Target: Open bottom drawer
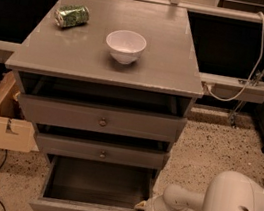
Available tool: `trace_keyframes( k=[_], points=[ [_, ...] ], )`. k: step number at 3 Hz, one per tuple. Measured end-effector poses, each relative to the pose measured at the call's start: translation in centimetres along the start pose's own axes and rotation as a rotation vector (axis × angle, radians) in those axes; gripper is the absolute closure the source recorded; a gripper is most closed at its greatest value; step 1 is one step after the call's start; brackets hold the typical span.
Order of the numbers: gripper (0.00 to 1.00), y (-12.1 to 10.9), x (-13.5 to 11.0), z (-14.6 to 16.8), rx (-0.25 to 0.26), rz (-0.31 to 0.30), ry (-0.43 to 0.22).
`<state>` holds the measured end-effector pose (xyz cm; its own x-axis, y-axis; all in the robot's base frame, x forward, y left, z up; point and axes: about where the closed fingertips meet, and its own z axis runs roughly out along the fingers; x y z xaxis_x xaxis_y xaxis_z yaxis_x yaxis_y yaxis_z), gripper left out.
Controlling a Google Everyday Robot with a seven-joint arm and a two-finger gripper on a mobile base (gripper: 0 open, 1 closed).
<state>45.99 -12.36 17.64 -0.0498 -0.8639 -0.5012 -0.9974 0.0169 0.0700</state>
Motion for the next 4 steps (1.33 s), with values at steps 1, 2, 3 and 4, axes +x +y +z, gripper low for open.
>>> trace_keyframes(
  k=[1,2,3,4],
  points=[
    [0.58,0.0,0.0,0.0,0.000,0.000,0.000],
    [0.35,0.0,0.0,0.0,0.000,0.000,0.000],
    [0.11,0.0,0.0,0.0,0.000,0.000,0.000],
    [0.00,-0.8,-0.1,-1.3,0.007,0.003,-0.007]
  ],
)
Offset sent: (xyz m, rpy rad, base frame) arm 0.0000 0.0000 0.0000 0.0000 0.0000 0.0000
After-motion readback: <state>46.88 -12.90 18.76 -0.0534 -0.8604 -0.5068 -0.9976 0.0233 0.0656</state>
